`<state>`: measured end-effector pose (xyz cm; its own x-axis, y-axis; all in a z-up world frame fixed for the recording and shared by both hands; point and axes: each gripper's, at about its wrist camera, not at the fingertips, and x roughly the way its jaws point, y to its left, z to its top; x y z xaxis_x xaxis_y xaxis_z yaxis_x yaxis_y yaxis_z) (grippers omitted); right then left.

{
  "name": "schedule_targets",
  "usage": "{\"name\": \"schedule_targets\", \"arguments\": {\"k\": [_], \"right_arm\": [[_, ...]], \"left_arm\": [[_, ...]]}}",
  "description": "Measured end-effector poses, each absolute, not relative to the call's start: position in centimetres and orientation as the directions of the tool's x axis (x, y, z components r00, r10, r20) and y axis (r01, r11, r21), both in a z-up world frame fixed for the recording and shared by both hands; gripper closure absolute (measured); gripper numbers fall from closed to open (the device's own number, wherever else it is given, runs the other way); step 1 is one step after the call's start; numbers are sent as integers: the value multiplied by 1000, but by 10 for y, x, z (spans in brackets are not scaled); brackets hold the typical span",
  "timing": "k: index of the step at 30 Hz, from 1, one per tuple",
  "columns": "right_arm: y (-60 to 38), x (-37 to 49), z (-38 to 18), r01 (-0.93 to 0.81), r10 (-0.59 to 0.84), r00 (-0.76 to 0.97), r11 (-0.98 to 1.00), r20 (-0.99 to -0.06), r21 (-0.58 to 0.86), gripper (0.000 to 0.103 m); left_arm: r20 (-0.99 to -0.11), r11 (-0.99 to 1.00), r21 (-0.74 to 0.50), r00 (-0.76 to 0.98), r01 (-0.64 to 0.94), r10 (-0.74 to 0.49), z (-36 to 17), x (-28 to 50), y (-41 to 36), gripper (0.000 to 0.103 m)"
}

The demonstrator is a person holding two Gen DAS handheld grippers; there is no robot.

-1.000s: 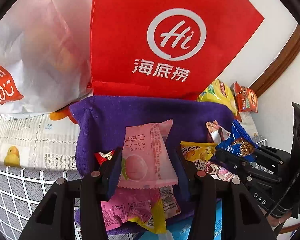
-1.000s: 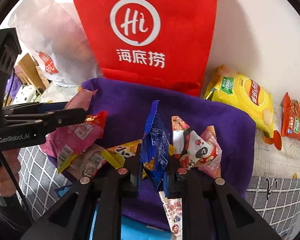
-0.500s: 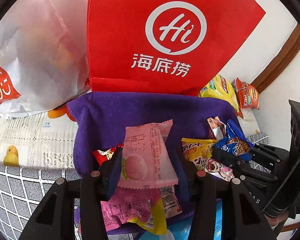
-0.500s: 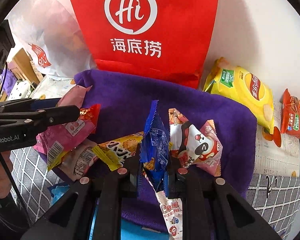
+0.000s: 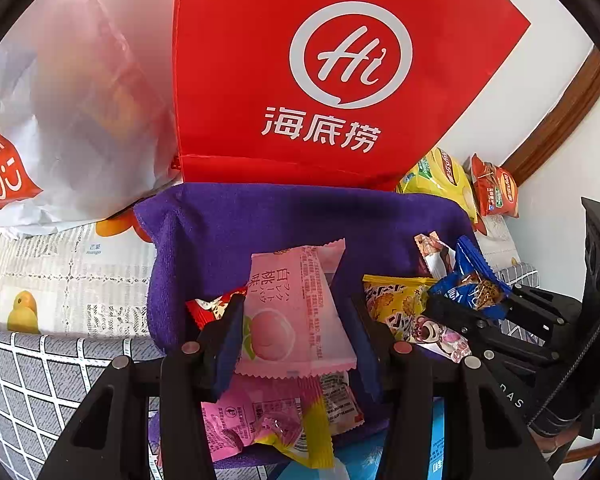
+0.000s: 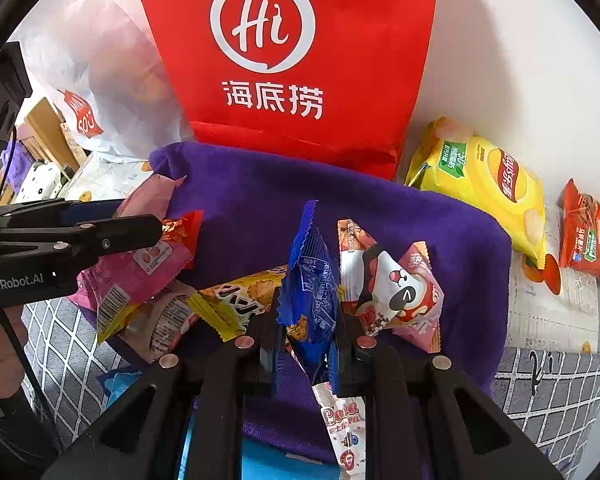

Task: Organize snacks
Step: 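Open the right tool to drop the blue packet while the left tool releases the pink candy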

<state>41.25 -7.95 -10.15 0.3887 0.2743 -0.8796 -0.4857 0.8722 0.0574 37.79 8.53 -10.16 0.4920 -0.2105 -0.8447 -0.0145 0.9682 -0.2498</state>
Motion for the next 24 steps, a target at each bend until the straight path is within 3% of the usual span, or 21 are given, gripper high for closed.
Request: {"name": "schedule_targets", "arguments": {"k": [24], "right_arm": [[-78,414,-101,-487,271,388,872,-881,54,86]], "left_arm": [[-850,970,-244,483,-2,-213,-105,377,80,55]]}}
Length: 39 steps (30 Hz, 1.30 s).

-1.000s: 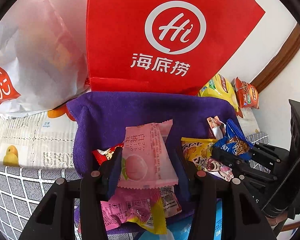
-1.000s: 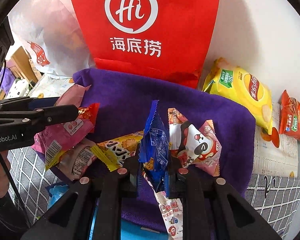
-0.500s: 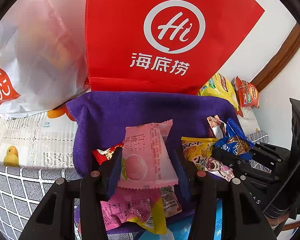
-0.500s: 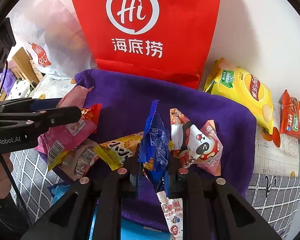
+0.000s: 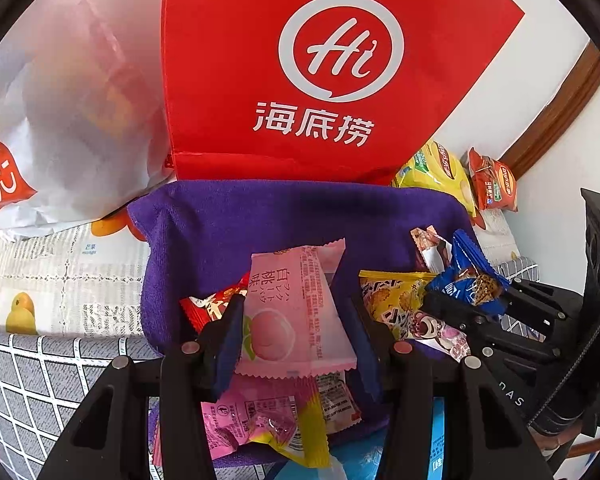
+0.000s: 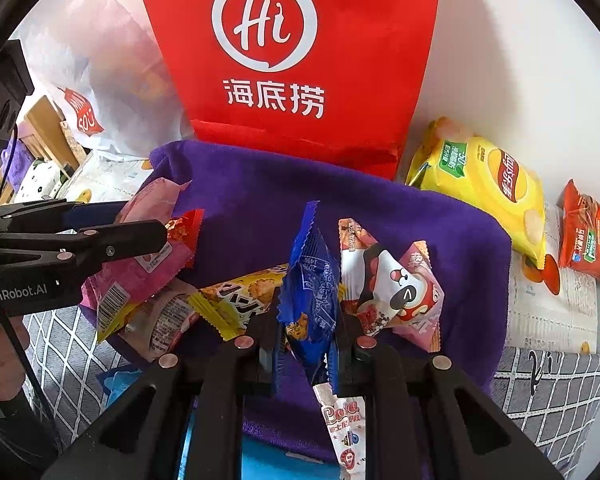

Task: Organize snacks
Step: 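Open the right tool to drop the blue packet while the left tool releases the pink candy, then withdraw both open tools from the towel back toward the remaining snacks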

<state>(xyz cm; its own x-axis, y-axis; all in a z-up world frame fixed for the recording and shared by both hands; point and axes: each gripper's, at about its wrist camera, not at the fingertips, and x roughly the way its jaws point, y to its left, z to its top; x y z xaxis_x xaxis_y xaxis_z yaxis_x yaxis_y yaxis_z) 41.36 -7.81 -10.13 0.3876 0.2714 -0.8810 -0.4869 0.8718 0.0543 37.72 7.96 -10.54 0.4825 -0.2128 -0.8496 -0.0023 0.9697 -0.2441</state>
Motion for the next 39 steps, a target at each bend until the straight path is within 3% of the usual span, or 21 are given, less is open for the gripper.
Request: {"name": "schedule_targets", "arguments": {"k": [11,22,34,39], "right_arm": [[-77,414,-101,-493,271,385,868,-882,52,84],[-82,410,-89,-502,290,413,863,-863,50,69],[-94,397,-55,-467,291,499,884,-816,29,65],[-107,383,-40,-428,323,520,900,-791,86,62]], "left_arm": [[-849,969,-248,480,3,-219,-105,377,79,55],[-847,967,-253,478,22,-233,-101,375,77,54],[-819,971,-237,530,35,-219,-73,361,75,42],[-793,965,-256,559,53,-242,-56,351,77,40]]}}
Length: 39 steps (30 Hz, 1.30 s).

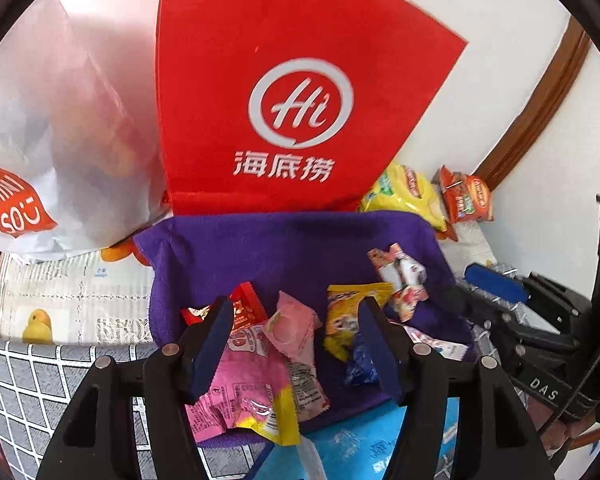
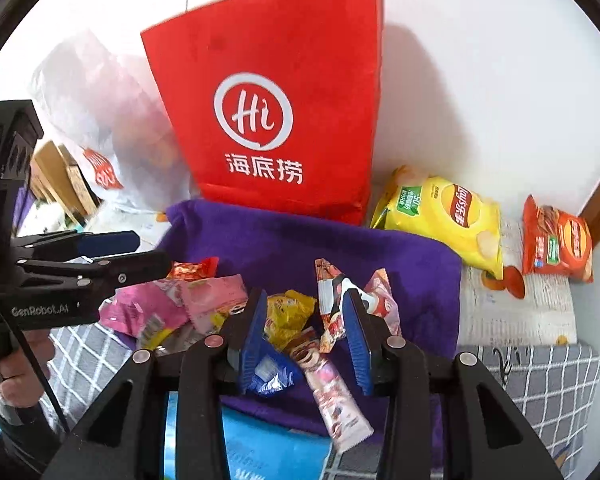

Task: Organize snacks
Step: 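Withdraw both open tools from the towel back toward the remaining snacks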

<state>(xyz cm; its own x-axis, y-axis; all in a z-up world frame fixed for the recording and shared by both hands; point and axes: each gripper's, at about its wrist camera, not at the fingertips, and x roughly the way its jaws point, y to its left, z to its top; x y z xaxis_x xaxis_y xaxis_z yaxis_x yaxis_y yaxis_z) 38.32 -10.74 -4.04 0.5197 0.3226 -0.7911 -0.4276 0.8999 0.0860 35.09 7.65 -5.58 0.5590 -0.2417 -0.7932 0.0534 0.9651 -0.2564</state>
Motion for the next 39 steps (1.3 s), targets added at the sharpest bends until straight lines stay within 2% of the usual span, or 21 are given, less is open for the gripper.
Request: {"name": "schedule_targets", "arguments": {"k": [11,18,26,39], "right_arm": [[-129,317,-24,-383,255,542,923,-801,35,60],[-131,261,-36,-382,256,510,923,-821,51,60],[-120,212,-68,-378,286,460,920,-841,106,60],[-96,156,-100,-379,335,429,910,-839,169,60]], "left_arm": [[-747,962,-244,609,122,-267,-13,320,62,40],[-723,965,-220,640,142,-259,13,278,56,40],[-750,979,-186,631,83,-196,1,221,79,40],[-763,981,-190,622,45,-176,-30,155,101,40]]}}
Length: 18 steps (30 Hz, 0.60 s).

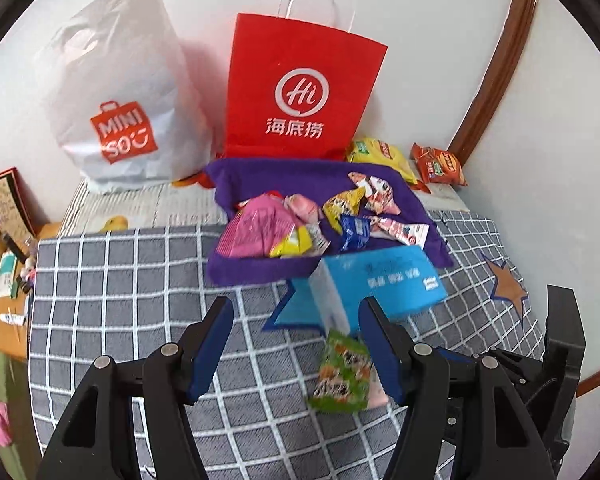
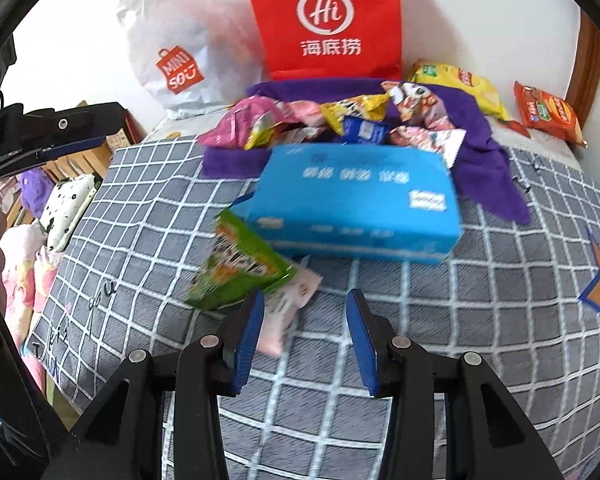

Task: Organize snacks
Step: 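Withdraw both open tools from the towel back toward the remaining snacks, then grasp the pink-white wafer packet with the right tool while the left tool grasps the green snack bag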

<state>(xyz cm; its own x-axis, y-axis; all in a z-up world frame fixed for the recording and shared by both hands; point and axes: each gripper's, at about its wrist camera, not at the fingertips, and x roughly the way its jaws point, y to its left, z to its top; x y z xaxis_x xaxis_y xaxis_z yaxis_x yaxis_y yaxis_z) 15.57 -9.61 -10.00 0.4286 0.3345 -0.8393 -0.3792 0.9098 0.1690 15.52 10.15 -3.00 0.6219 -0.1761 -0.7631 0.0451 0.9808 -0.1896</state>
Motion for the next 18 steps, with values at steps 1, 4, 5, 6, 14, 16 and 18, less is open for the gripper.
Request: {"name": "schedule_targets", "arguments": {"k": [1,4,5,6,14,16,18], "right_arm": [[-93,154,-103,-383,336,424,908,-841,170,60],[-85,149,-115,-387,331,410,907,-850,166,60],[-82,149,-120,-384,328,404,908,-854,167,60],[-80,149,-124,-381,329,396,908,-857,172,60],[-63,160,-148,-350,332,364,915,-870,202,60],[-56,164,-154,-343,311,359,921,-880,185,60],[-51,165,-157,-342,295,377,925,-878,165,58]], "left_arm": [[-765,981,-191,620,39,-174,-33,152,104,40],[-773,980,-199,611,22,-171,-45,144,114,40],[-777,979,-202,607,14,-168,-49,142,118,40],[-779,979,-204,604,8,-167,-53,141,121,40],[-801,975,-221,577,-34,-161,-77,132,144,40],[-803,974,-223,573,-37,-162,-81,131,146,40],[-801,972,-232,574,-37,-169,-83,130,148,40]]}}
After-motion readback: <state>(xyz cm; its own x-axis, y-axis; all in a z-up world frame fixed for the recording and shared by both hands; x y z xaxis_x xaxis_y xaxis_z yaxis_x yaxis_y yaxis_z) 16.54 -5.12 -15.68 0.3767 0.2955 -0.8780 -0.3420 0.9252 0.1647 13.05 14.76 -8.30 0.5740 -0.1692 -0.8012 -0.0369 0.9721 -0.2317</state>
